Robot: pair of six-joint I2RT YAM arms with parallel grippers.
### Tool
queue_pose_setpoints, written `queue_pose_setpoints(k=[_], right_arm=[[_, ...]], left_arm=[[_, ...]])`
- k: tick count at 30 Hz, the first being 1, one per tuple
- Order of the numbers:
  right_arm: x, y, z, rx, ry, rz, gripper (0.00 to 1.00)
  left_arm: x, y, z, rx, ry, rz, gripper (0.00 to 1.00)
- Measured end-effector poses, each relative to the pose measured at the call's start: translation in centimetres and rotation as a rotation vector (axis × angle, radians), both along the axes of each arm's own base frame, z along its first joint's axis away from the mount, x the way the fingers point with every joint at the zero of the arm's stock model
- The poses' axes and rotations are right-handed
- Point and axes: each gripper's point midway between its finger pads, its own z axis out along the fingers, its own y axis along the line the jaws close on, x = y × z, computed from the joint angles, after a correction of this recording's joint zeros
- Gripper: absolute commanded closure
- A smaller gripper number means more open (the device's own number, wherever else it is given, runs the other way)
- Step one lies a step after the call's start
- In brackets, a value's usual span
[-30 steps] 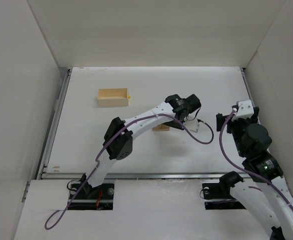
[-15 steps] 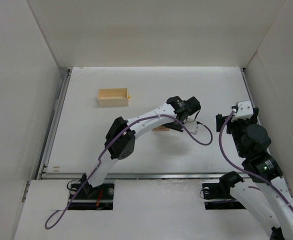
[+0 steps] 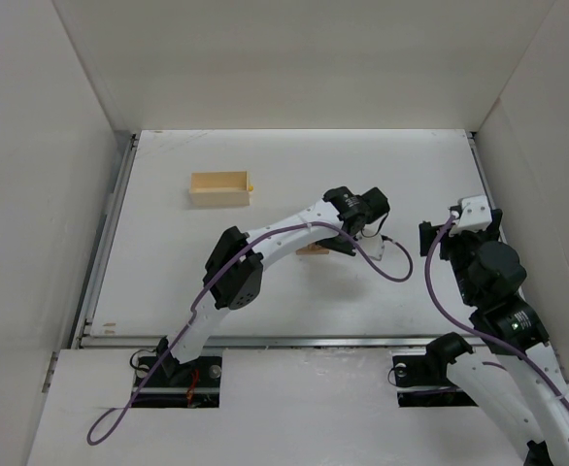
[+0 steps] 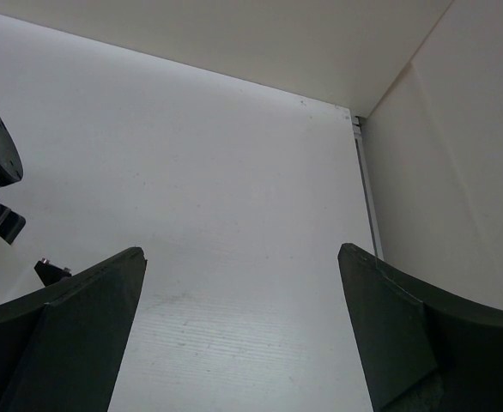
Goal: Build the wood block tower
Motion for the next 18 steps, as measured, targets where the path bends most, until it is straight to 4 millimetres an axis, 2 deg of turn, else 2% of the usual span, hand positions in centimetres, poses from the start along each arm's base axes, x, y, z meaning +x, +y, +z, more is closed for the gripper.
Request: queue_pose_setpoints(k=[18], right_arm=[[0.00,0.00,0.00,0.000,0.000,0.000,0.00]], left_arm=[[0.74,0.45,0.01,-0.006,-0.004,0.019,1.00]])
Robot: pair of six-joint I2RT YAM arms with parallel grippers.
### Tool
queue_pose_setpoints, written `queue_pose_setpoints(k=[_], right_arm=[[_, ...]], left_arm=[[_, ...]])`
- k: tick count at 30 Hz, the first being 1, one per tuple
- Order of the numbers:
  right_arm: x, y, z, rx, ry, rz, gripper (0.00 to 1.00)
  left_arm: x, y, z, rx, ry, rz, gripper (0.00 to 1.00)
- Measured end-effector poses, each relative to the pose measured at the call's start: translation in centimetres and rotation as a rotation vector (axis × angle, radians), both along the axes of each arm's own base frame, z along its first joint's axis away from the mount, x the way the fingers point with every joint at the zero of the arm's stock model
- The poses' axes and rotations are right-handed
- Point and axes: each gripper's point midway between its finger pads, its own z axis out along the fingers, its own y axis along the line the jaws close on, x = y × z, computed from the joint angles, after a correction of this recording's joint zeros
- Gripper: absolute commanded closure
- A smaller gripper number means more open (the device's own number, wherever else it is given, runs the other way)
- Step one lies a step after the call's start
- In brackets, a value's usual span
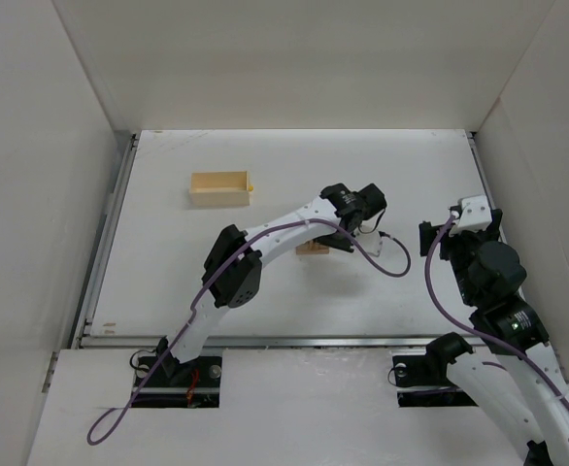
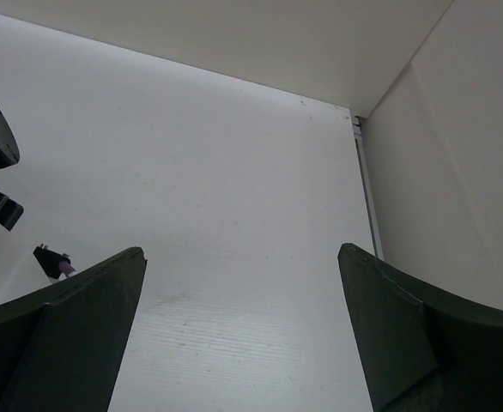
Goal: Build the wood block tower
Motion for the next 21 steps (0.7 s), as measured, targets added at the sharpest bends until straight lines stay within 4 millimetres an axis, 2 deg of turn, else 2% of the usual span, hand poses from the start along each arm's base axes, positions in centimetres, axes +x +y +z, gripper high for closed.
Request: queue_pose_setpoints(k=[21], right_arm=[[0.01,0.00,0.03,0.000,-0.001,0.000,0.00]], left_arm=[[-0.21,-0.35,-0.20,-0.018,0.018,-0.006,1.00]])
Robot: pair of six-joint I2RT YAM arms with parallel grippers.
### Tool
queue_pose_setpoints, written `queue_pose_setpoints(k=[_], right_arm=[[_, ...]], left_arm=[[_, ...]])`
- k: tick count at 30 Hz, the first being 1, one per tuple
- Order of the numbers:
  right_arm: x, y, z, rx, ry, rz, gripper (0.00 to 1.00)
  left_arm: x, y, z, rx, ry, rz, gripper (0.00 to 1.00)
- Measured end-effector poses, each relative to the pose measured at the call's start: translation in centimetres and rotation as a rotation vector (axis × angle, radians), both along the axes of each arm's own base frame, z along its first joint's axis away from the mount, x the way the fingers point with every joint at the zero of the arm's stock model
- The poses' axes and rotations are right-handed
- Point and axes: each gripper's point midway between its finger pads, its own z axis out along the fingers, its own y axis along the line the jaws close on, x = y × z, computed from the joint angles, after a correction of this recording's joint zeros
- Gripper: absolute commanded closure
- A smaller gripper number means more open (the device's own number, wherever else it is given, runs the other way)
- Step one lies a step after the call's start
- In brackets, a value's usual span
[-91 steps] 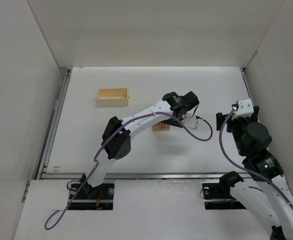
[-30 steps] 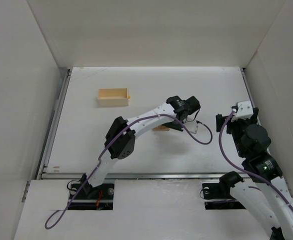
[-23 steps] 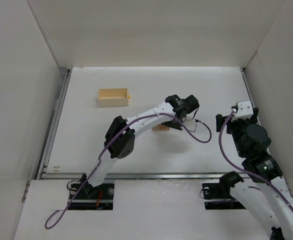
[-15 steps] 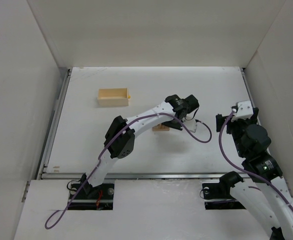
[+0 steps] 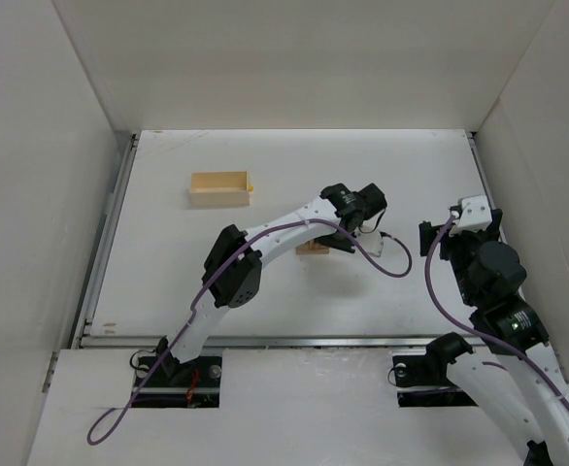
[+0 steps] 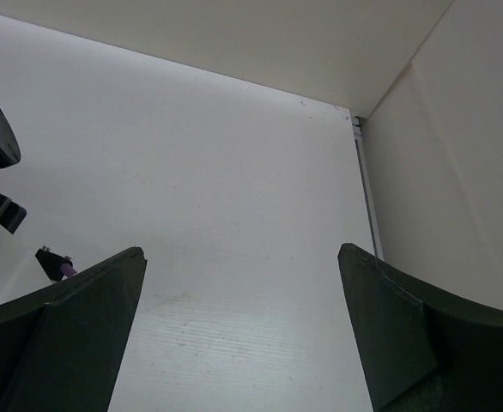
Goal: Build the wood block tower
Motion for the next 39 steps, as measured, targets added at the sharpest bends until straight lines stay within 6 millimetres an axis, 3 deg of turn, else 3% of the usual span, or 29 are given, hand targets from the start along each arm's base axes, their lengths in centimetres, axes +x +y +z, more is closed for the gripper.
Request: queue_pose_setpoints(k=[6,17,31,39], right_arm=[[0.10,0.05,-0.27,-0.001,0.002,0.000,0.00],[0.18,0.09,-0.49,-0.002,0.004,0.000,0.00],[0.19,0.22,-0.50,-0.001,0.004,0.008,0.00],[0.06,0.36,-0.33,0.003,-0.003,0.019,0.00]], left_arm=[[0.03,-0.04,-0.08,0.000,0.000,-0.001,1.00],[-0.01,0.06,-0.24,0.005,0.002,-0.002,0.84],[0.09,-0.03,-0.21,0.000,-0.004,0.003,0.53],[0.30,-0.12,-0.15,-0.003,-0.015,0.006,0.49]])
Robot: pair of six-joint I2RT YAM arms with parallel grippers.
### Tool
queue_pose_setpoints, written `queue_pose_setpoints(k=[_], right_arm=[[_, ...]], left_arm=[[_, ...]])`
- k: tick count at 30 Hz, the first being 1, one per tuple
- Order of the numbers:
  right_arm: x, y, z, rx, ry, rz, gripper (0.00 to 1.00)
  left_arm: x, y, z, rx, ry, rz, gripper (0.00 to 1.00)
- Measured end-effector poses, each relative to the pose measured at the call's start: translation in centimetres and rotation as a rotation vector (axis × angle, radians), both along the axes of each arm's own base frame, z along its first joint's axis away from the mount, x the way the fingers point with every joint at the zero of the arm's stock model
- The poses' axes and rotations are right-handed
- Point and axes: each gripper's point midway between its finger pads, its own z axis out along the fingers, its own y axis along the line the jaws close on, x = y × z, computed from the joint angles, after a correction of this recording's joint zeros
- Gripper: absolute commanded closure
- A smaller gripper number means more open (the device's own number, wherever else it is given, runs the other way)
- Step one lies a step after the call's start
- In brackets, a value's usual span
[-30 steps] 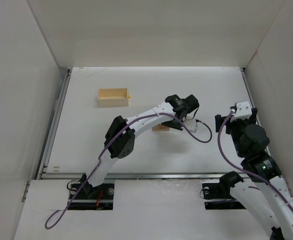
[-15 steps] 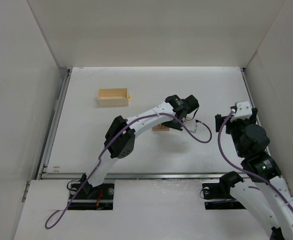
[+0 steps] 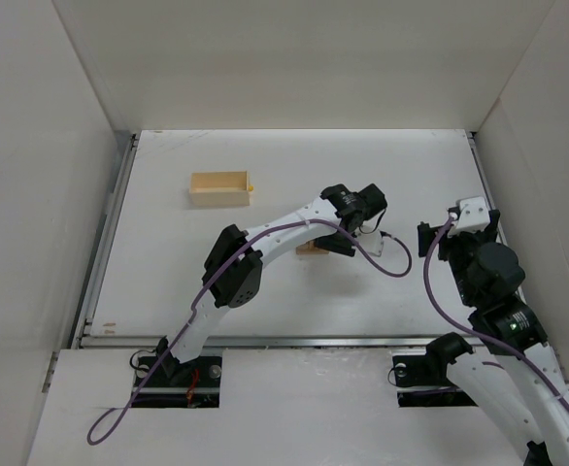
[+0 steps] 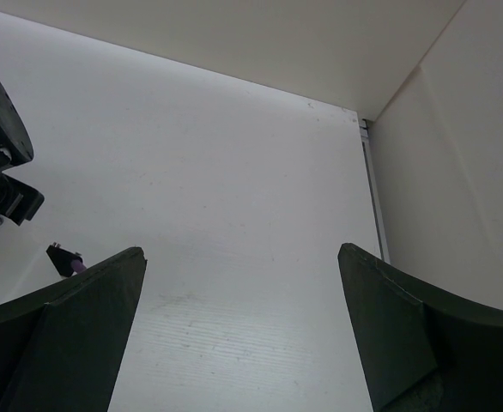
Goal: Build the wood block tower
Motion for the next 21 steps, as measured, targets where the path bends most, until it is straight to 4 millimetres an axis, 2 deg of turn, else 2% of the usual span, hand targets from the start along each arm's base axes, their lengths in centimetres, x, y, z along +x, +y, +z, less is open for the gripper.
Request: queue_pose_setpoints(k=[6,12,16,20,21], right_arm=[[0.0,0.0,-0.1,-0.001,0.002,0.002,0.00],[-0.1,0.0,-0.2,0.000,0.000,0.004,0.00],[-0.3,0.0,0.1,0.006,-0.014,0.004,0.00],[-0.2,0.0,0.3,0.010,-0.023,0.006,0.00],[-0.2,0.1,0.3,0.011,-0.023,0.008,0.00]], left_arm=[[0.2,-0.2,0.3,-0.021,0.002,0.014,0.49],[-0.5,-0.5,0.6,-0.098,0.060,0.048,0.49],[-1.1,0.2,2.1,-0.169,0.105,0.079,0.47],[-0.5,1.3,4.0,-0.249,0.137,0.115,0.44],[-0.3,1.6,4.3,-0.264,0.144,0.128,0.40]])
